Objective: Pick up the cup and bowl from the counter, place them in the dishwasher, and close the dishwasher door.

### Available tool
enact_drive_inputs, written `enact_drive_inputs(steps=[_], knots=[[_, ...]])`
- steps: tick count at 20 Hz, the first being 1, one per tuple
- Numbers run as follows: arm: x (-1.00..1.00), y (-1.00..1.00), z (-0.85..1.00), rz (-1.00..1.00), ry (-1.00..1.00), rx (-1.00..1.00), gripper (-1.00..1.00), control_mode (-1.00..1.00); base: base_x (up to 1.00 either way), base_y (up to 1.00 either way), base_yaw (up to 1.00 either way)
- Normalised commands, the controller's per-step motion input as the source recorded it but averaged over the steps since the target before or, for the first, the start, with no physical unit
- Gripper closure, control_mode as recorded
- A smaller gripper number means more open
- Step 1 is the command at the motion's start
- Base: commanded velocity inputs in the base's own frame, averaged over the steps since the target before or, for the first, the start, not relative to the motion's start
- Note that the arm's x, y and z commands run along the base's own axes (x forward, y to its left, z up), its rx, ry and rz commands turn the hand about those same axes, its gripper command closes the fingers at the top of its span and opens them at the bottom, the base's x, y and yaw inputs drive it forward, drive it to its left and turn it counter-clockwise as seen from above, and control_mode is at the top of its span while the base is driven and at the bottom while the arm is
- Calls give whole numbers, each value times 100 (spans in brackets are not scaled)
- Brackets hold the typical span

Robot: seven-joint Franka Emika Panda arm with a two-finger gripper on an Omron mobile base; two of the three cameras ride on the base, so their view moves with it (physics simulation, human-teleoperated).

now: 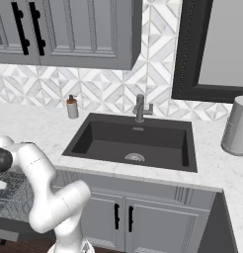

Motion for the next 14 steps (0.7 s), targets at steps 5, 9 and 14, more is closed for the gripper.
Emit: enact_drive_inputs(steps=[5, 9, 14], knots=[[0, 2, -7, 0, 1, 0, -100, -100, 0, 0, 0], [6, 0, 0, 1, 0, 0, -100, -100, 0, 0, 0], [4, 0, 28, 6, 5, 16, -100, -100, 0, 0, 0]])
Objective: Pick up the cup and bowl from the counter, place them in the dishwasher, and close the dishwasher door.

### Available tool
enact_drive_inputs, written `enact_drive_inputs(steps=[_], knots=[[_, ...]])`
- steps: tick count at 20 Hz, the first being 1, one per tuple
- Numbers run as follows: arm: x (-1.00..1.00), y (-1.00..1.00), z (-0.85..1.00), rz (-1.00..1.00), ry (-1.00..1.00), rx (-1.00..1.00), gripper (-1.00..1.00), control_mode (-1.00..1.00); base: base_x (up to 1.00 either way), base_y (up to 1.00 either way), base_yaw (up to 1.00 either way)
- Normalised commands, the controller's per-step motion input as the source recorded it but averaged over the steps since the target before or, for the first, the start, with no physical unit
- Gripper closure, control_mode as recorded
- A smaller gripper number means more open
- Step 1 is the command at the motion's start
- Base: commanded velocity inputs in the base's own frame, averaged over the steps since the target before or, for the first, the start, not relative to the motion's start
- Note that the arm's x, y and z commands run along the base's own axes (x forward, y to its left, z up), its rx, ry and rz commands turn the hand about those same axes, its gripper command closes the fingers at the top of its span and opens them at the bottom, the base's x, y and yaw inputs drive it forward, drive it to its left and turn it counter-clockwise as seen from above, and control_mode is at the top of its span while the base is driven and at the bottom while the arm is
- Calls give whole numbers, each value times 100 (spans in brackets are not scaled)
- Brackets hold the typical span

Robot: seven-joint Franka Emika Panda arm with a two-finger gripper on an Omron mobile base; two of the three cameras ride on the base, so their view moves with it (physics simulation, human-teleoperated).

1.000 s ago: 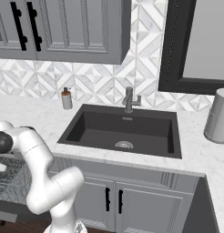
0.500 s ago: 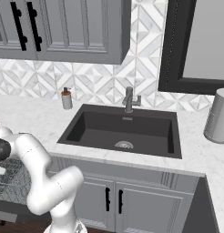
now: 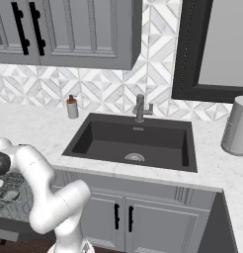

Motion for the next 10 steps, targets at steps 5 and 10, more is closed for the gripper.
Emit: enact_drive_inputs(steps=[5, 10], knots=[[-39, -1, 89, 11, 2, 22, -100, -100, 0, 0, 0], [-64, -12, 100, 15, 4, 26, -100, -100, 0, 0, 0]])
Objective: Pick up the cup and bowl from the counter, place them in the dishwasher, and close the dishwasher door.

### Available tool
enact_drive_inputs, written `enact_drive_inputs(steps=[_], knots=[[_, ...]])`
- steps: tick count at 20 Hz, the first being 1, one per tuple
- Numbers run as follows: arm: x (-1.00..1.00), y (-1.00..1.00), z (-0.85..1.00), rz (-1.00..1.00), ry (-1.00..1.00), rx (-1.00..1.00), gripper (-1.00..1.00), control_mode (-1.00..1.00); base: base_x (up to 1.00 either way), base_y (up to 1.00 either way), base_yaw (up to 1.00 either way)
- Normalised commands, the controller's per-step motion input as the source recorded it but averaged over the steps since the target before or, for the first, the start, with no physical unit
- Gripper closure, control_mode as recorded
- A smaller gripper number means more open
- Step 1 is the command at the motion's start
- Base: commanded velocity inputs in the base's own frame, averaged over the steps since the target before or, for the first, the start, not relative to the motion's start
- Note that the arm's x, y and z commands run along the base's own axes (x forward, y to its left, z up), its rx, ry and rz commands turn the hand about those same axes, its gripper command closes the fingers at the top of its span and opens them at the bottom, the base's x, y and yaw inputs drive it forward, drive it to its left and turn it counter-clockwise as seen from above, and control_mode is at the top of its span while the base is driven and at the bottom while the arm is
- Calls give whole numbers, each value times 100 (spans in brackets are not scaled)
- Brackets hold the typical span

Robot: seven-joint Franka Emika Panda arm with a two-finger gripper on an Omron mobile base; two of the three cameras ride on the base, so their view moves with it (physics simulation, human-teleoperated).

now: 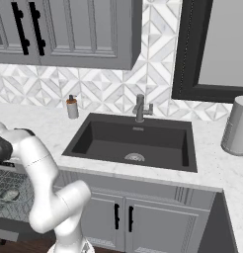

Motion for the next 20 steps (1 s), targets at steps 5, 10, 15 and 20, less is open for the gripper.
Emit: enact_drive_inputs(steps=[5, 10, 15, 20], knots=[[-21, -14, 100, 16, 19, 27, -100, -100, 0, 0, 0], [0, -9, 100, 15, 27, 24, -100, -100, 0, 0, 0], [40, -6, 100, 10, 34, 2, -100, -100, 0, 0, 0], [98, -2, 91, 0, 27, -5, -100, -100, 0, 0, 0]])
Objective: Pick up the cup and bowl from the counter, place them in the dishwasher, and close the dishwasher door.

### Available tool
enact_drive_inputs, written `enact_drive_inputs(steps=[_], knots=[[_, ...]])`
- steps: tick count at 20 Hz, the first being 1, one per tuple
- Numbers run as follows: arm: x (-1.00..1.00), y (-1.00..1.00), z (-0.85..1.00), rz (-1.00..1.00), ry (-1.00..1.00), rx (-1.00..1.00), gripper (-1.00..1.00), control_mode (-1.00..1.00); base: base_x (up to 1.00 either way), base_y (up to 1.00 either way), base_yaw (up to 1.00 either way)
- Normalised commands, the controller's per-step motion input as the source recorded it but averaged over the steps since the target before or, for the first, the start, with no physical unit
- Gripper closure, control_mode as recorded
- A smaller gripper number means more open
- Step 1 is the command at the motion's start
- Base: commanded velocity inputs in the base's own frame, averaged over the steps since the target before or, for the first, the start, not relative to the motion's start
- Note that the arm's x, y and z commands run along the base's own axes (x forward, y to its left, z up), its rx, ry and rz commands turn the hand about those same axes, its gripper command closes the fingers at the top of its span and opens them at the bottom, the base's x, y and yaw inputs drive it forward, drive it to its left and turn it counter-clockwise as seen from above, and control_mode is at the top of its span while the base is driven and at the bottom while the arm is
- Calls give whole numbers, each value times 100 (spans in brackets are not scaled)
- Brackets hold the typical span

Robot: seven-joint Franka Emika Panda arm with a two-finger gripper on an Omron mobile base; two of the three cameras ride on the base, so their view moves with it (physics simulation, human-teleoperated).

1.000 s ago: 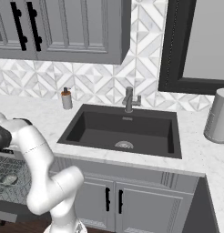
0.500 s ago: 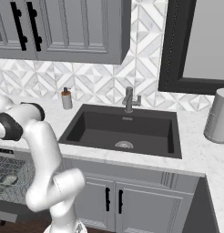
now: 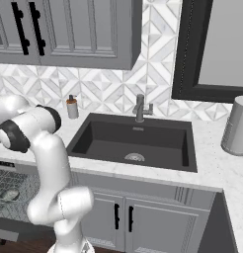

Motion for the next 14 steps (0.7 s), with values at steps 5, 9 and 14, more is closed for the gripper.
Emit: enact_drive_inputs(steps=[5, 9, 14], knots=[[38, 6, 56, -1, 6, -6, -100, -100, 0, 0, 0], [52, 2, 0, 0, 1, 1, -100, -100, 0, 0, 0], [75, 32, 16, -2, 0, 0, -100, -100, 0, 0, 0]])
